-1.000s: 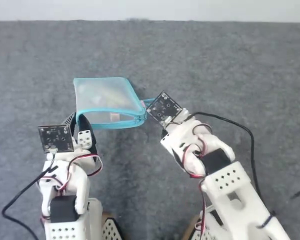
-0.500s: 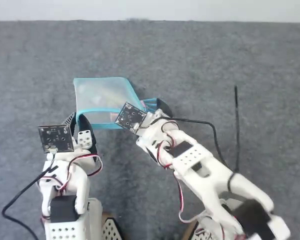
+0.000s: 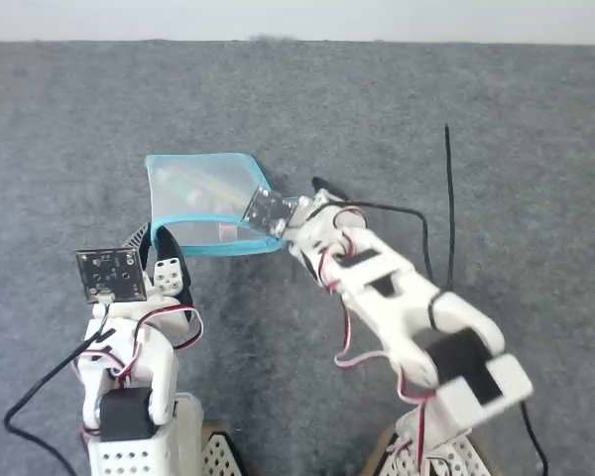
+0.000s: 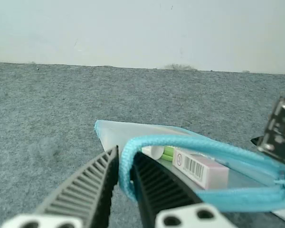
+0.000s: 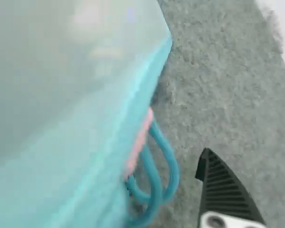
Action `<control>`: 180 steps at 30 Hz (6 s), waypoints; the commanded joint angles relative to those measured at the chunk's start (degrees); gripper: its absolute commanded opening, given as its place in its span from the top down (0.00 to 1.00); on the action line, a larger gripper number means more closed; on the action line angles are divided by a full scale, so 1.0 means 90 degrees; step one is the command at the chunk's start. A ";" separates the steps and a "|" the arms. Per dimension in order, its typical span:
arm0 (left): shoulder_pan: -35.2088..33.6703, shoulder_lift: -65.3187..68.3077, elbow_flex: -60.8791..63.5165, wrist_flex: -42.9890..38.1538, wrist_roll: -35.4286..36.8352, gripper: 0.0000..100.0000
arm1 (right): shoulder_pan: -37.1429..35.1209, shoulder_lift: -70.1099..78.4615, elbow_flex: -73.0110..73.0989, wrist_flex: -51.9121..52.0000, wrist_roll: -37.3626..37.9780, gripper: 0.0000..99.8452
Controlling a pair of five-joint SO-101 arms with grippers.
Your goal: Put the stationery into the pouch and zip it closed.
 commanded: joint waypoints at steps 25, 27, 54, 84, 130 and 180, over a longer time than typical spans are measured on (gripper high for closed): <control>-0.0010 -0.0127 -0.0083 -0.0264 -0.0098 0.99 | 0.0982 -0.5934 0.3009 0.3346 -0.0860 0.99; -0.0010 -0.0127 -0.0083 -0.0264 -0.0098 0.99 | 0.0835 -0.6960 0.3175 0.4029 -0.1153 0.99; -0.0029 -0.0117 -0.0083 -0.0264 -0.0098 0.99 | 0.0024 -0.5700 0.0147 0.8190 -0.1436 0.76; -0.0039 -0.0117 -0.0093 -0.0254 -0.0098 0.99 | 0.0503 -0.3980 -0.0361 0.8757 -0.2276 0.64; -0.0029 -0.0117 -0.0083 -0.0254 -0.0098 0.99 | -0.0835 -0.2769 0.0586 0.3209 -0.3116 0.68; 0.0742 -0.0117 0.0151 -0.0088 -0.0498 0.99 | -0.1812 -0.6628 -0.0879 0.6667 -0.2960 0.99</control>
